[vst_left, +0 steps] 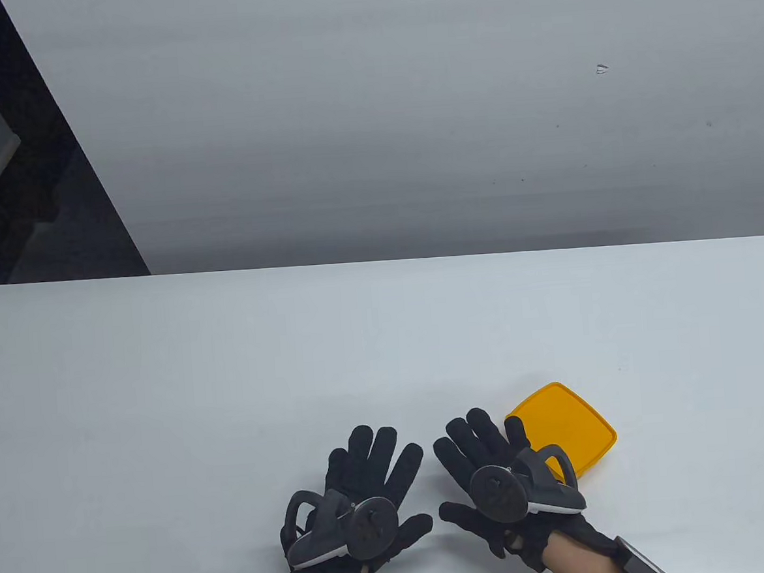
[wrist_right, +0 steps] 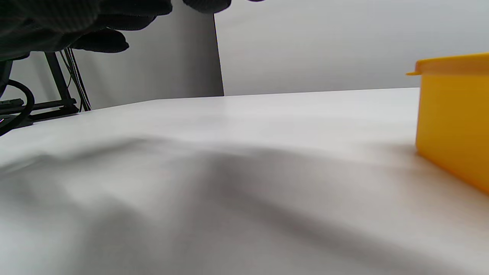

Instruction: Remove lid from plastic food container

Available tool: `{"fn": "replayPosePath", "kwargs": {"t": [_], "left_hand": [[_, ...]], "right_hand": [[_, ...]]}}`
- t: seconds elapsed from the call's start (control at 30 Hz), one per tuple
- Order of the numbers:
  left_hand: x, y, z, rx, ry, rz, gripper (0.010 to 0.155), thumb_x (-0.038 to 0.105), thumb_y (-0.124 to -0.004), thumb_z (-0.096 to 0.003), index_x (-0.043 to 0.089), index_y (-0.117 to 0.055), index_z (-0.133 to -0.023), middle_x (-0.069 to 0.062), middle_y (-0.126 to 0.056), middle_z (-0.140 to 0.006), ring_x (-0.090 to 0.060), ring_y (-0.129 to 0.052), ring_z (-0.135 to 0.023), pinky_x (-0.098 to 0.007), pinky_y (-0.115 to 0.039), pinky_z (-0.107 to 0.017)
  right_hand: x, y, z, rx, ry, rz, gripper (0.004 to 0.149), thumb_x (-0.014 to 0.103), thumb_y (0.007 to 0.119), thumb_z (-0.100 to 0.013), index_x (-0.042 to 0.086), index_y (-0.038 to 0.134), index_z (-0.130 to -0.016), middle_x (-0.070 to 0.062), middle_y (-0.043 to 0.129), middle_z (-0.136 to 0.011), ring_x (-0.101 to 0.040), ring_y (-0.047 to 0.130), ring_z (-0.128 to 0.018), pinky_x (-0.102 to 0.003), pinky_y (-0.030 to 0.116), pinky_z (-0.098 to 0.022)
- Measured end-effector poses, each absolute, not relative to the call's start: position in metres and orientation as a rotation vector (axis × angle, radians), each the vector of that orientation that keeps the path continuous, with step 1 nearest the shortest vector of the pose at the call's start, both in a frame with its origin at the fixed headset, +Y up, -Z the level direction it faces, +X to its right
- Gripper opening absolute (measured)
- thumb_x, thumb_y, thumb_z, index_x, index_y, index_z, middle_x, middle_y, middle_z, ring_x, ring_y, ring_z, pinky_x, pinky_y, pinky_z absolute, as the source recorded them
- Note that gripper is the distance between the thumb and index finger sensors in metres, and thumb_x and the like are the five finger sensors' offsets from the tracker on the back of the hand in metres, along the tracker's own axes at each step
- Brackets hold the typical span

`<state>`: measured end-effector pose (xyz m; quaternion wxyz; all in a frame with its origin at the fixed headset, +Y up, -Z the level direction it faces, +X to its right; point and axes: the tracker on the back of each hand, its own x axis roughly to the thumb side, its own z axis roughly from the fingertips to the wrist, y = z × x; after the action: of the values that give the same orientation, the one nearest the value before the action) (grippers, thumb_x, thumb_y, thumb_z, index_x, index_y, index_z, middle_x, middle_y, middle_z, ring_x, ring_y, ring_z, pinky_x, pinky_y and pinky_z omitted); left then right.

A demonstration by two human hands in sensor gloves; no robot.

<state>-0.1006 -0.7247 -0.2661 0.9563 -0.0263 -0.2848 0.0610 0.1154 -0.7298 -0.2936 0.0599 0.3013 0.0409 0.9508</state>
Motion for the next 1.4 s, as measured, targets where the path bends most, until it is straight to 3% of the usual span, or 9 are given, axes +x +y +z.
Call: {"fn": "replayPosePath", "kwargs": {"t": [0.3, 0.5, 0.7, 0.8, 0.97, 1.13, 1.2, 1.4], "left_hand": [[-0.105, -0.721, -0.266, -0.015, -0.56, 0.179, 0.084, 0.075, -0.054, -0.0482, 0.037, -0.019, -0.114, -0.011, -0.021, -0.125, -0.048, -0.022, -0.114, -0.068, -0.038, -0.075], [-0.11, -0.713, -0.265, 0.017, -0.541, 0.214, 0.083, 0.075, -0.055, -0.0481, 0.037, -0.021, -0.114, -0.011, -0.025, -0.125, -0.048, -0.025, -0.114, -0.068, -0.039, -0.075], [-0.113, -0.709, -0.263, 0.03, -0.536, 0.241, 0.083, 0.075, -0.055, -0.0482, 0.036, -0.022, -0.114, -0.011, -0.026, -0.125, -0.048, -0.026, -0.114, -0.068, -0.04, -0.075], [-0.114, -0.709, -0.264, 0.026, -0.537, 0.258, 0.083, 0.075, -0.055, -0.0482, 0.036, -0.022, -0.114, -0.011, -0.027, -0.125, -0.048, -0.027, -0.114, -0.068, -0.04, -0.075], [-0.115, -0.709, -0.264, 0.018, -0.534, 0.257, 0.083, 0.074, -0.055, -0.0483, 0.036, -0.022, -0.114, -0.011, -0.028, -0.125, -0.049, -0.029, -0.114, -0.068, -0.041, -0.075], [-0.117, -0.71, -0.265, 0.011, -0.526, 0.271, 0.082, 0.074, -0.055, -0.0484, 0.036, -0.023, -0.114, -0.011, -0.03, -0.125, -0.049, -0.032, -0.113, -0.068, -0.042, -0.075], [-0.117, -0.711, -0.265, 0.004, -0.525, 0.276, 0.082, 0.074, -0.055, -0.0486, 0.036, -0.023, -0.114, -0.011, -0.03, -0.125, -0.049, -0.033, -0.113, -0.068, -0.042, -0.075], [-0.115, -0.712, -0.265, -0.007, -0.531, 0.274, 0.081, 0.073, -0.055, -0.0488, 0.036, -0.024, -0.114, -0.011, -0.032, -0.125, -0.049, -0.034, -0.113, -0.067, -0.043, -0.074]], "right_hand": [[0.127, -0.717, -0.3, 0.788, 0.046, 2.858, 0.087, 0.065, 0.06, -0.044, 0.013, 0.028, -0.107, -0.015, 0.021, -0.111, -0.044, 0.017, -0.104, -0.07, 0.016, -0.064], [0.164, -0.688, -0.301, 0.516, -0.126, 2.808, 0.091, 0.067, 0.062, -0.043, 0.012, 0.028, -0.107, -0.016, 0.019, -0.111, -0.044, 0.015, -0.104, -0.071, 0.014, -0.063], [0.207, -0.677, -0.309, 0.228, -0.155, 2.728, 0.095, 0.069, 0.064, -0.043, 0.012, 0.023, -0.107, -0.016, 0.01, -0.11, -0.045, 0.006, -0.103, -0.071, 0.01, -0.063], [0.228, -0.686, -0.318, 0.091, -0.098, 2.709, 0.095, 0.069, 0.064, -0.043, 0.012, 0.022, -0.107, -0.016, 0.009, -0.11, -0.045, 0.005, -0.103, -0.071, 0.008, -0.062], [0.25, -0.724, -0.338, -0.109, 0.162, 2.698, 0.099, 0.069, 0.067, -0.042, 0.012, 0.018, -0.107, -0.016, 0.003, -0.108, -0.044, -0.001, -0.101, -0.07, 0.005, -0.062], [0.256, -0.757, -0.348, -0.164, 0.432, 2.674, 0.105, 0.074, 0.067, -0.039, 0.014, 0.012, -0.106, -0.016, -0.003, -0.106, -0.044, -0.006, -0.1, -0.069, 0.001, -0.061], [0.254, -0.76, -0.348, -0.146, 0.484, 2.702, 0.109, 0.077, 0.068, -0.038, 0.015, 0.008, -0.105, -0.015, -0.011, -0.104, -0.044, -0.01, -0.098, -0.069, -0.001, -0.06], [0.245, -0.761, -0.35, -0.151, 0.512, 2.75, 0.119, 0.076, 0.079, -0.034, 0.014, 0.005, -0.104, -0.019, -0.009, -0.102, -0.05, -0.001, -0.099, -0.072, 0.004, -0.062]]}}
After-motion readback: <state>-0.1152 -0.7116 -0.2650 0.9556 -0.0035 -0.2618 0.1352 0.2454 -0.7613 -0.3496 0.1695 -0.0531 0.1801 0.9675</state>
